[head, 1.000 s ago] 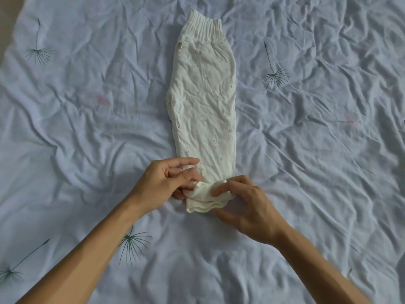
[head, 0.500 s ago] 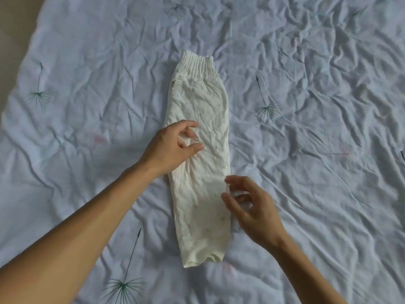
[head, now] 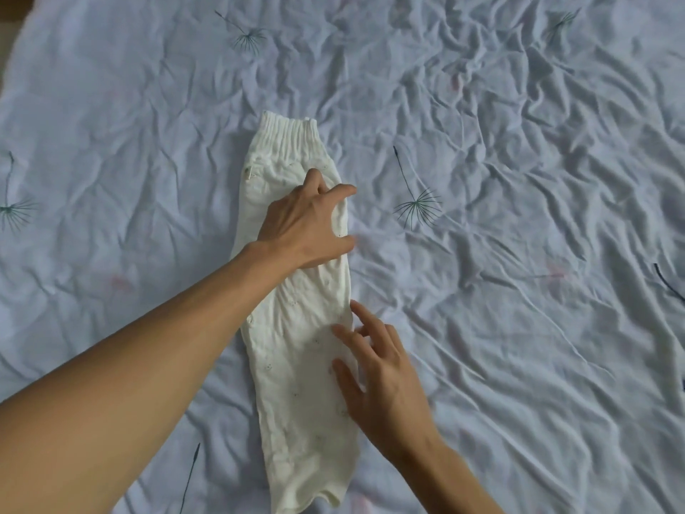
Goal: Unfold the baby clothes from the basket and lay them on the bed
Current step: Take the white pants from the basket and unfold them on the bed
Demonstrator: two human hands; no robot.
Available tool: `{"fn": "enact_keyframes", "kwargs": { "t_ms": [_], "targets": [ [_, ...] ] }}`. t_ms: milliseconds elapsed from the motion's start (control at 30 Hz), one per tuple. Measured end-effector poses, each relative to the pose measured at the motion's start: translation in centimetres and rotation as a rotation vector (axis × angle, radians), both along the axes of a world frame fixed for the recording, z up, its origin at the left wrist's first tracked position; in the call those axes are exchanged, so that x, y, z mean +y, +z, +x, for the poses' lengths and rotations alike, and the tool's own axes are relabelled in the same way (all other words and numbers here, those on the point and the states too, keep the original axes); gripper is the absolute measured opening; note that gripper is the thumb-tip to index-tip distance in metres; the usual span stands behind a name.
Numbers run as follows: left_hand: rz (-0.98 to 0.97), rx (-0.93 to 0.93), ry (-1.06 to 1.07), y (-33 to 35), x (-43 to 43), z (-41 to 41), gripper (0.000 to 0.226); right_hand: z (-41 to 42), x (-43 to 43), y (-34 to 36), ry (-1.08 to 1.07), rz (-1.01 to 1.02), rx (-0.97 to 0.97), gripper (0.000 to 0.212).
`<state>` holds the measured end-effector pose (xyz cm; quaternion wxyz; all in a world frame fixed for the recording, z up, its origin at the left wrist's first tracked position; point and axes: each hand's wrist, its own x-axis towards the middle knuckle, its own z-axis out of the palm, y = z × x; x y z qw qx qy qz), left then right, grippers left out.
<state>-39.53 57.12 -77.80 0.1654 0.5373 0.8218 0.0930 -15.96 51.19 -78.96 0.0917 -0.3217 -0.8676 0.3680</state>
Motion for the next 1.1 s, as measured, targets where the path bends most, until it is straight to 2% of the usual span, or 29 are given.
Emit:
{"fn": "enact_keyframes", "kwargs": {
  "t_ms": [133,300,433,567,733,867,1100],
  "targets": [
    [0.011,-0.147,0.023,0.7,-0.5,-0.8,0.064,0.3,-0.8,0.1,-0.011,0.013,0.065,0.036],
    [0.027,-0.217,0.023,1.1,-1.3,-1.6,0.048,0.6,-0.6,0.1,-0.027,-0.209,0.02,0.033],
    [0.015,-0.247,0.06,1.0,-1.9,-1.9,0.036,0.7,-0.6,0.5,0.045,-0.353,-0.011,0.029],
    [0.092,-0.266,0.131,1.4,-2.5,-2.1,0.029,0.6,-1.2,1.0,0.072,-0.507,-0.06,0.049],
    [0.167,-0.35,0.223,1.9,-4.2,-3.2,0.045,-0.4,-2.4,3.0,0.028,-0.623,-0.006,0.064],
    [0.187,-0.484,0.286,3.3,-6.4,-5.8,0.047,-2.2,-3.9,4.8,0.07,-0.732,0.099,0.068],
    [0.187,-0.565,0.309,5.2,-10.9,-11.2,0.052,-7.5,-7.3,6.0,0.167,-0.728,0.178,0.065]
  ]
}}
